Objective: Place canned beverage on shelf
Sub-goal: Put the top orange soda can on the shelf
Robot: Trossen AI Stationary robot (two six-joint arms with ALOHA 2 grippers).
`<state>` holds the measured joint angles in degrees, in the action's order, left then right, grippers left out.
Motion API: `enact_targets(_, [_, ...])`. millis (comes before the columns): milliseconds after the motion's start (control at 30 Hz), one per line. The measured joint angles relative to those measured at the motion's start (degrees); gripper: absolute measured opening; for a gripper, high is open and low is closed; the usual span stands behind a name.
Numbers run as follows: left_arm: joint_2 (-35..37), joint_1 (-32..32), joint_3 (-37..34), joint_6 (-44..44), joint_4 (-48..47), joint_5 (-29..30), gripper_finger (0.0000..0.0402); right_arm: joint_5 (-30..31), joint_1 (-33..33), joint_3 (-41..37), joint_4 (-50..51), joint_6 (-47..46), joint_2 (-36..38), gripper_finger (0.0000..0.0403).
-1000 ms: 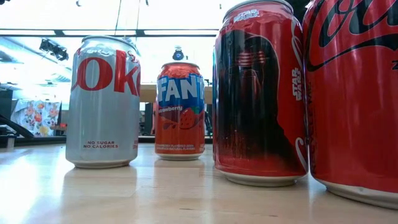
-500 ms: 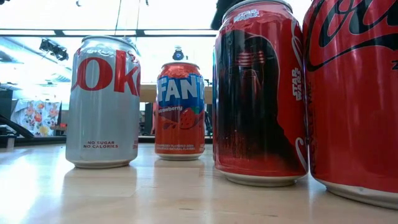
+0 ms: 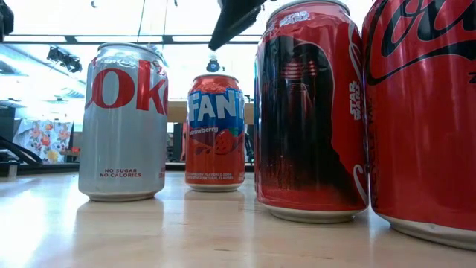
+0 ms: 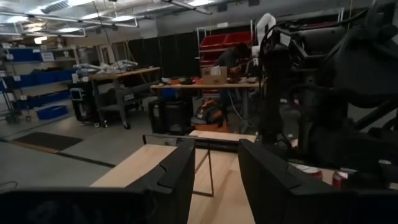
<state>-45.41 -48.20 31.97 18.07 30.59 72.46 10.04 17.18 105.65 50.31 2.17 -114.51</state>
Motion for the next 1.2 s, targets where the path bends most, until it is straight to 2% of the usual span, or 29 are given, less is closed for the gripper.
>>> enact_targets(167, [0.03, 0.09, 0.00, -1.89, -0.50, 0.00, 0.0133, -3.10, -1.45, 0.00, -2.80, 0.49, -1.65, 0.0395])
enact_targets(467, [0.00, 0.11, 0.00, -2.30, -1.34, -0.06, 0.0133, -2.77, -3.40, 0.00, -5.79, 1.44, -4.37, 0.0397])
enact_targets(800, [0.04, 0.13, 0.00, -2.46, -1.47, -0.02, 0.0133, -6.61, -4.49, -0.20, -2.88, 0.54, -6.82, 0.0396])
enact_targets(967, [0.04, 0.13, 0.00, -2.46, -1.43, -0.04, 0.0133, -7.06, -4.95, -0.11, -3.02, 0.44, -7.75, 0.0379])
enact_targets(1200, [0.04, 0.13, 0.00, -2.46, -1.44, -0.04, 0.0133, -6.95, -6.01, -0.11, -2.61, -0.91, -8.23, 0.0331])
